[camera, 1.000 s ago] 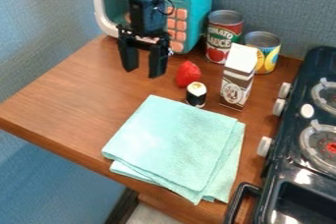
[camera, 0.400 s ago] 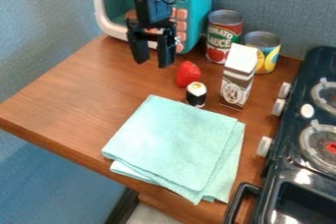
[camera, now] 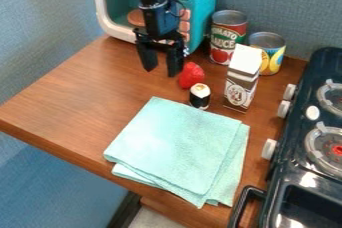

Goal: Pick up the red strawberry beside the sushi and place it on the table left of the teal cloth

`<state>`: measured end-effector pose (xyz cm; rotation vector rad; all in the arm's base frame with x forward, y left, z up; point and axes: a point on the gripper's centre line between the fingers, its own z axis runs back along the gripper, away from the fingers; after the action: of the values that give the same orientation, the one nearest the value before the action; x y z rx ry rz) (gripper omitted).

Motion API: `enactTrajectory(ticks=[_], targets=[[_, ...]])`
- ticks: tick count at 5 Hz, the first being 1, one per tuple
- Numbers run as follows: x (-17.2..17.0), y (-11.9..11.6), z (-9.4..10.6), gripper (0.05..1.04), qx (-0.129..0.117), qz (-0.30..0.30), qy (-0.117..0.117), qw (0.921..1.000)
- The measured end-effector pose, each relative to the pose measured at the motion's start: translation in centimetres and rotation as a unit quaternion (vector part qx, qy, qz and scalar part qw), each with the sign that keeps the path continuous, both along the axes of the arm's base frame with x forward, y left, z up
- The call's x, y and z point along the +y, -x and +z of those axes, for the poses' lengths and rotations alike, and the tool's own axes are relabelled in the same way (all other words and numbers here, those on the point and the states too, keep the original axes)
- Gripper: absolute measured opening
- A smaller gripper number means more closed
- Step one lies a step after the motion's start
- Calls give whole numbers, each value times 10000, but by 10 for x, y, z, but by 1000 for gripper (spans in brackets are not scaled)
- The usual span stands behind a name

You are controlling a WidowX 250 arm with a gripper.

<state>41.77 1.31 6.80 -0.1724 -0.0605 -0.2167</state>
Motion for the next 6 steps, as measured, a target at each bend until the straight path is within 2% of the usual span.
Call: enactTrajectory(ticks=[1,2,3,5,6], targets=[[-13,-5,-9,1001,-273,-58,142,9995],[-17,-11,-9,1001,-468,-5,270,9985],[-15,-17,-3,1001,-555,135,207,9982],[-23,-34,-10,1001,-510,169,-38,9985],[-24,-35,-15,1001,-420,240,-72,9988]])
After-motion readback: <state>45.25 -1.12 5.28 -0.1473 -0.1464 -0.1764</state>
